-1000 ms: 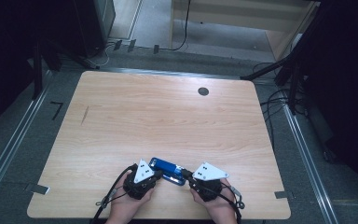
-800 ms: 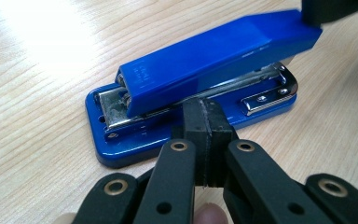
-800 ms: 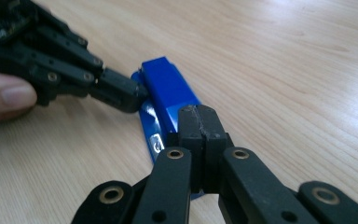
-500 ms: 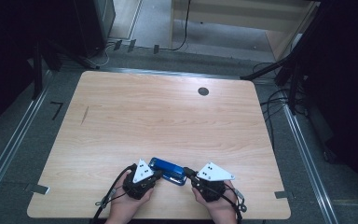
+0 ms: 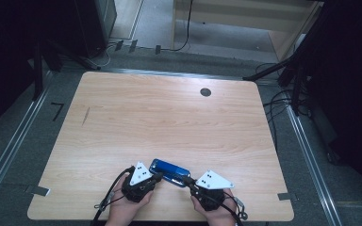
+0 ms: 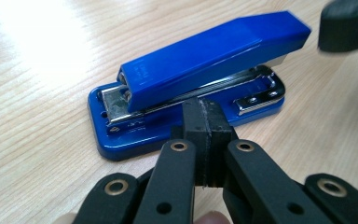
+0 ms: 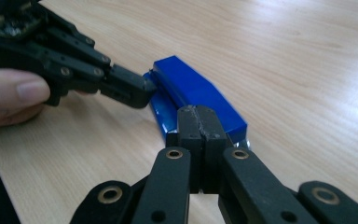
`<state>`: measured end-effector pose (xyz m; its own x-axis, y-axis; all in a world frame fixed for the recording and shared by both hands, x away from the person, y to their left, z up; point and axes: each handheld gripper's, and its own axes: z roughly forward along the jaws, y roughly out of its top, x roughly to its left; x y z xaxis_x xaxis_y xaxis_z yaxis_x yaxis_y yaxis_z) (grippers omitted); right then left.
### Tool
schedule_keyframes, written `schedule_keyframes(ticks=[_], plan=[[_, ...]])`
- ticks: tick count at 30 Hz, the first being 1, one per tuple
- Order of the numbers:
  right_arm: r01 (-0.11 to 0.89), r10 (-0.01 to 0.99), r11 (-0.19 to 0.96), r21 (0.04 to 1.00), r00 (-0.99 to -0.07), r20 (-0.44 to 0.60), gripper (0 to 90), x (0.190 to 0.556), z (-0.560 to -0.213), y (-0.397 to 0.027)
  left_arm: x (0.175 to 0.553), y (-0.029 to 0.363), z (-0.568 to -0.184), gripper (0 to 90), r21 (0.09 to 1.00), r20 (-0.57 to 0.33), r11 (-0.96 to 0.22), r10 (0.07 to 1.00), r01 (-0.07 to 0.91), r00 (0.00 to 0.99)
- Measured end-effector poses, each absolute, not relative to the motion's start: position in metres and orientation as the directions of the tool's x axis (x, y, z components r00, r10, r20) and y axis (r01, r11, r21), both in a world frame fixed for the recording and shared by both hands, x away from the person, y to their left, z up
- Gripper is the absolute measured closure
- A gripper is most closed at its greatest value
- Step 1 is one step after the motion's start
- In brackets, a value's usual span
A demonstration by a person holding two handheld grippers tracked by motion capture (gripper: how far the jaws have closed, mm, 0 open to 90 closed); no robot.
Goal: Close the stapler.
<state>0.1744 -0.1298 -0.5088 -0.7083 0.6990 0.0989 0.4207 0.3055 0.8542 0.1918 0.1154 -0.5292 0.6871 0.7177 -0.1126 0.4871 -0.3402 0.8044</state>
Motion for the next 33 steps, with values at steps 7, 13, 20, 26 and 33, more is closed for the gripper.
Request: schedule_keyframes(ticks=[7,13,20,26,33], plan=[[0.436,0.715,0.302,0.848,-0.692,0.101,90.0,0.171,-0.512,-0.129,0.186,0.130,-0.525,90.0,0.818,-0.111,-0.314,0.737,0.482,0.667],[0.449,0.716,0.306,0.840,-0.690,0.108,90.0,0.172,-0.516,-0.127,0.184,0.151,-0.522,83.0,0.826,-0.111,-0.281,0.769,0.489,0.629],[0.456,0.718,0.304,0.836,-0.687,0.113,90.0,0.175,-0.519,-0.127,0.187,0.175,-0.520,65.4,0.838,-0.132,-0.227,0.798,0.497,0.588],[0.464,0.718,0.301,0.833,-0.685,0.122,90.0,0.177,-0.521,-0.129,0.186,0.191,-0.516,52.1,0.853,-0.130,-0.201,0.813,0.482,0.568],[0.458,0.713,0.309,0.834,-0.692,0.116,90.0,0.178,-0.522,-0.127,0.182,0.217,-0.519,29.6,0.850,-0.085,-0.181,0.879,0.494,0.469]])
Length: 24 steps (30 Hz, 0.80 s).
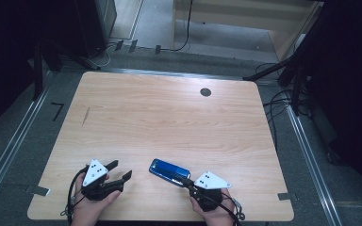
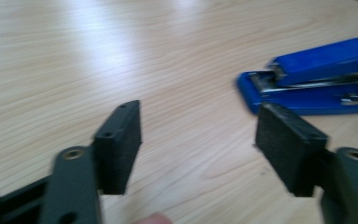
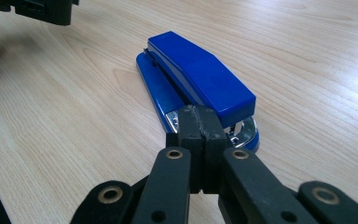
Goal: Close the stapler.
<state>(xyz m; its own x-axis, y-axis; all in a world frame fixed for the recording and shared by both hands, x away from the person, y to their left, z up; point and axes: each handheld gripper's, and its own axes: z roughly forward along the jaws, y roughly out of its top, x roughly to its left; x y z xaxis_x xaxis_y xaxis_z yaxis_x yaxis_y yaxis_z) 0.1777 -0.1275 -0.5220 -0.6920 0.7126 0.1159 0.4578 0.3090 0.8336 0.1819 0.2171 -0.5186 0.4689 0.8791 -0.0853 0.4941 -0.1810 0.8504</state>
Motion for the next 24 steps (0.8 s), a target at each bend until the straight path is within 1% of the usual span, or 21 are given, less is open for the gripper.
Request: schedule_keyframes(ticks=[1,2,3,4,7,11,12,14,18,24], plan=[[0.458,0.713,0.309,0.833,-0.692,0.116,90.0,0.178,-0.522,-0.127,0.182,0.217,-0.519,27.5,0.850,-0.085,-0.181,0.879,0.494,0.469],[0.458,0.714,0.310,0.833,-0.691,0.115,90.0,0.178,-0.522,-0.127,0.182,0.222,-0.518,25.3,0.853,-0.079,-0.166,0.896,0.496,0.436],[0.458,0.714,0.310,0.833,-0.691,0.115,90.0,0.178,-0.522,-0.127,0.182,0.222,-0.518,23.8,0.853,-0.079,-0.166,0.896,0.496,0.436],[0.457,0.714,0.310,0.834,-0.691,0.113,90.0,0.178,-0.522,-0.127,0.182,0.224,-0.517,23.8,0.854,-0.077,-0.159,0.902,0.495,0.424],[0.458,0.715,0.306,0.835,-0.689,0.116,90.0,0.180,-0.522,-0.128,0.182,0.230,-0.517,19.9,0.854,-0.075,-0.155,0.908,0.497,0.413],[0.460,0.720,0.301,0.835,-0.684,0.117,90.0,0.182,-0.523,-0.130,0.179,0.241,-0.516,18.5,0.853,-0.060,-0.153,0.921,0.499,0.385],[0.461,0.723,0.299,0.836,-0.680,0.116,90.0,0.183,-0.523,-0.131,0.179,0.247,-0.515,16.8,0.857,-0.075,-0.127,0.929,0.500,0.363],[0.459,0.728,0.297,0.837,-0.676,0.113,90.0,0.185,-0.523,-0.132,0.179,0.252,-0.514,15.5,0.858,-0.083,-0.110,0.935,0.501,0.346],[0.460,0.736,0.285,0.841,-0.667,0.116,90.0,0.189,-0.524,-0.135,0.181,0.264,-0.515,13.7,0.856,-0.093,-0.093,0.940,0.508,0.330],[0.463,0.747,0.271,0.844,-0.654,0.119,90.0,0.197,-0.525,-0.136,0.182,0.282,-0.515,13.4,0.859,-0.117,-0.054,0.947,0.509,0.298]])
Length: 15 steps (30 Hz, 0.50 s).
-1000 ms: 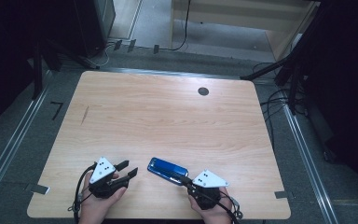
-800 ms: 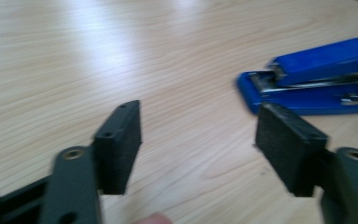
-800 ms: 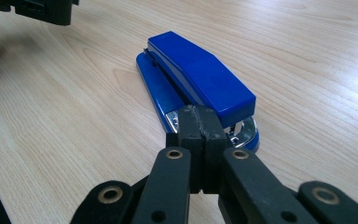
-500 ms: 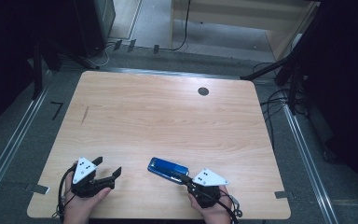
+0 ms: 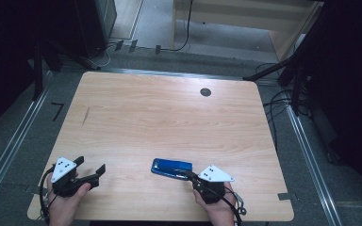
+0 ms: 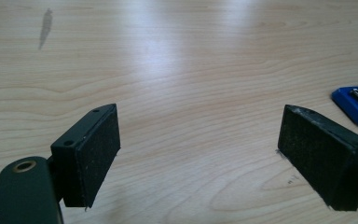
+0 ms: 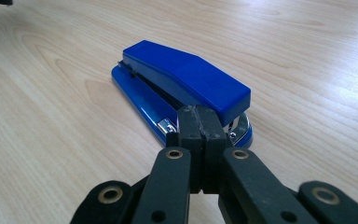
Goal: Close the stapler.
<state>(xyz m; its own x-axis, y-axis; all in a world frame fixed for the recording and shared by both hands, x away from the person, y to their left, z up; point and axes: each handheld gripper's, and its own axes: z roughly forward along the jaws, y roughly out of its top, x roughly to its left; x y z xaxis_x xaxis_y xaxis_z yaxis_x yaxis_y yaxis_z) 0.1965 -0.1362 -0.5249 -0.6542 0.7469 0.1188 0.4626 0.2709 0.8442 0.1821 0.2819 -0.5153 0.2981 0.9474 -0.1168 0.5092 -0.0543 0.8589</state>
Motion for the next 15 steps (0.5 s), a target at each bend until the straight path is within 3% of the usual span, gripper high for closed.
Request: schedule_keyframes(ticks=[15], plan=[[0.466,0.757,0.270,0.843,-0.644,0.113,90.0,0.209,-0.529,-0.136,0.184,0.300,-0.518,13.4,0.855,-0.144,-0.013,0.954,0.518,0.262]])
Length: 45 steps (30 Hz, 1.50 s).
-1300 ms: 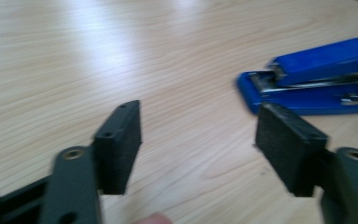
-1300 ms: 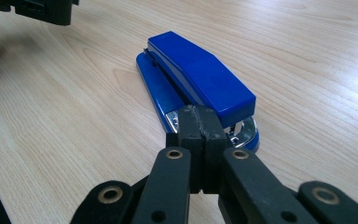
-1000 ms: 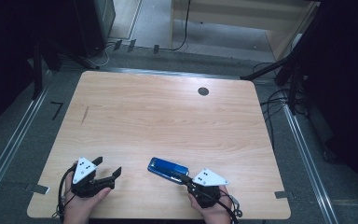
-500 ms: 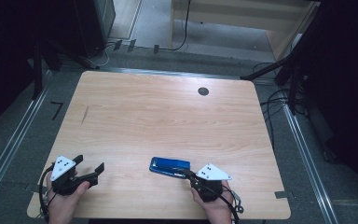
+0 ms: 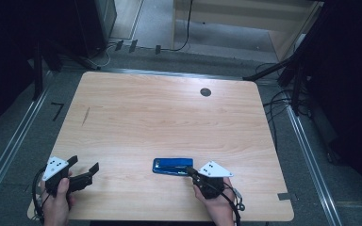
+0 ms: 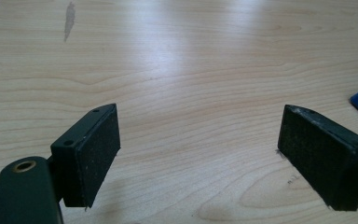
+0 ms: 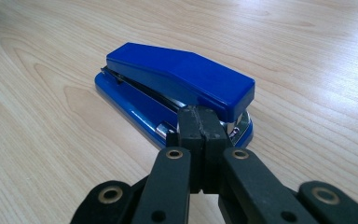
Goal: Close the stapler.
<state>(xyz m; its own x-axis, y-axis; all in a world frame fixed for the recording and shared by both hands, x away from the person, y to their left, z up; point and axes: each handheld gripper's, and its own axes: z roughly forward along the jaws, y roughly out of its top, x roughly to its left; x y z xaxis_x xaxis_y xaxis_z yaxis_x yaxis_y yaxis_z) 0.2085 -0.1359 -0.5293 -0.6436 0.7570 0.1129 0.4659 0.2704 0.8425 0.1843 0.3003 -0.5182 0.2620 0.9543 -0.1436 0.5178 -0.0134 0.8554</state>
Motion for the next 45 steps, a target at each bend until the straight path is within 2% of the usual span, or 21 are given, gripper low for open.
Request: schedule_keyframes(ticks=[16,17,20,22,27,28,29,30,35,39,40,41,45], plan=[[0.484,0.762,0.253,0.838,-0.633,0.135,90.0,0.210,-0.532,-0.145,0.185,0.308,-0.519,13.5,0.852,-0.131,-0.010,0.964,0.523,0.232],[0.490,0.764,0.239,0.838,-0.628,0.150,83.1,0.210,-0.531,-0.150,0.185,0.307,-0.520,13.5,0.852,-0.130,-0.013,0.963,0.523,0.236],[0.488,0.773,0.221,0.844,-0.616,0.154,80.6,0.209,-0.529,-0.159,0.185,0.308,-0.520,13.5,0.852,-0.135,-0.008,0.963,0.524,0.234],[0.479,0.778,0.208,0.853,-0.609,0.152,75.8,0.209,-0.528,-0.164,0.185,0.309,-0.521,13.5,0.852,-0.135,-0.008,0.963,0.524,0.234],[0.457,0.797,0.182,0.871,-0.587,0.141,52.6,0.211,-0.526,-0.178,0.185,0.308,-0.521,13.5,0.850,-0.136,-0.009,0.962,0.526,0.237],[0.457,0.797,0.182,0.871,-0.587,0.141,52.6,0.211,-0.526,-0.178,0.185,0.308,-0.521,13.5,0.850,-0.136,-0.009,0.962,0.526,0.237],[0.450,0.801,0.173,0.876,-0.582,0.140,47.8,0.212,-0.526,-0.184,0.186,0.308,-0.522,13.5,0.850,-0.135,-0.011,0.962,0.526,0.238],[0.450,0.801,0.173,0.876,-0.582,0.140,47.8,0.212,-0.526,-0.184,0.186,0.308,-0.522,13.5,0.850,-0.135,-0.011,0.962,0.526,0.238],[0.458,0.808,0.147,0.877,-0.566,0.160,34.4,0.217,-0.527,-0.194,0.187,0.307,-0.523,13.4,0.846,-0.123,-0.027,0.962,0.533,0.244],[0.485,0.834,0.122,0.866,-0.523,0.175,19.2,0.219,-0.526,-0.201,0.187,0.305,-0.524,13.4,0.844,-0.116,-0.034,0.963,0.535,0.245],[0.485,0.834,0.122,0.866,-0.523,0.175,19.2,0.219,-0.526,-0.201,0.187,0.305,-0.524,13.4,0.844,-0.116,-0.034,0.963,0.535,0.245],[0.493,0.844,0.102,0.864,-0.503,0.187,13.2,0.220,-0.526,-0.205,0.188,0.305,-0.524,13.4,0.842,-0.111,-0.040,0.963,0.537,0.246],[0.491,0.846,0.070,0.868,-0.490,0.209,10.6,0.222,-0.526,-0.218,0.188,0.304,-0.524,13.4,0.842,-0.110,-0.043,0.962,0.537,0.250]])
